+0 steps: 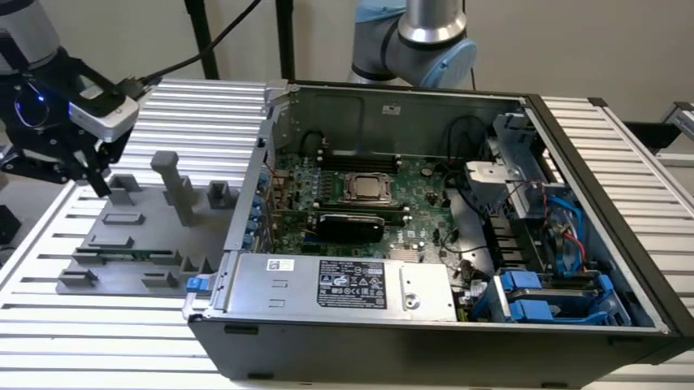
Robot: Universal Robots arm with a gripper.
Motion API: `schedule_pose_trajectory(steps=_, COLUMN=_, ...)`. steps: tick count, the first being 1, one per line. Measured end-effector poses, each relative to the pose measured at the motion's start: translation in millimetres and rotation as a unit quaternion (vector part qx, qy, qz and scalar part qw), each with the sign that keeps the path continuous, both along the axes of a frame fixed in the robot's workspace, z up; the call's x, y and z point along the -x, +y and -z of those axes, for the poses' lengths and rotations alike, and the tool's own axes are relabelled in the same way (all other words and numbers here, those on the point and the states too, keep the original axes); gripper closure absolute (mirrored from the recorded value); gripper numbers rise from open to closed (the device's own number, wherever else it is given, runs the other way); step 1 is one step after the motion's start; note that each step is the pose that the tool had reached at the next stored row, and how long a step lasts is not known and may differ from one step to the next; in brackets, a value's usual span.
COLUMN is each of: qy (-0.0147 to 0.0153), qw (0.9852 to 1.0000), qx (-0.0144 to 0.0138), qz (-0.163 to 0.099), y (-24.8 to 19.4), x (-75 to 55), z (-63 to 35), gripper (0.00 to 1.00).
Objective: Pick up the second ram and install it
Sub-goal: 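Pick up the second ram and move it above second insertion slot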
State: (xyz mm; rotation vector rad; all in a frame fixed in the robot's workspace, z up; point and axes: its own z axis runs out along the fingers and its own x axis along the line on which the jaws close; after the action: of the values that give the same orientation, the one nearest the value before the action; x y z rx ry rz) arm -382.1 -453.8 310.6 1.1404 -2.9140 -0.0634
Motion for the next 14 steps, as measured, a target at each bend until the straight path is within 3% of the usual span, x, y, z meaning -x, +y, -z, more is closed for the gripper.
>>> schedule_pose_trajectory(steps=4, qy=0.0000, qw=0.9993, qx=0.0005, qz=-0.036, y=0.0, x=0.0, z=2.4, gripper=1.00)
schedule_pose_trajectory(steps=7, qy=0.0001, qw=0.9980, qx=0.0010, qz=-0.063, y=0.0, x=0.0, z=4.2, gripper=1.00)
schedule_pose_trajectory(steps=11, qy=0.0000, qw=0.9950, qx=0.0016, qz=-0.100, y=0.0, x=0.0, z=6.6, gripper=1.00)
schedule_pose_trajectory(steps=14, qy=0.0000, qw=0.9919, qx=0.0020, qz=-0.127, y=0.0, x=0.0, z=8.5, gripper=1.00)
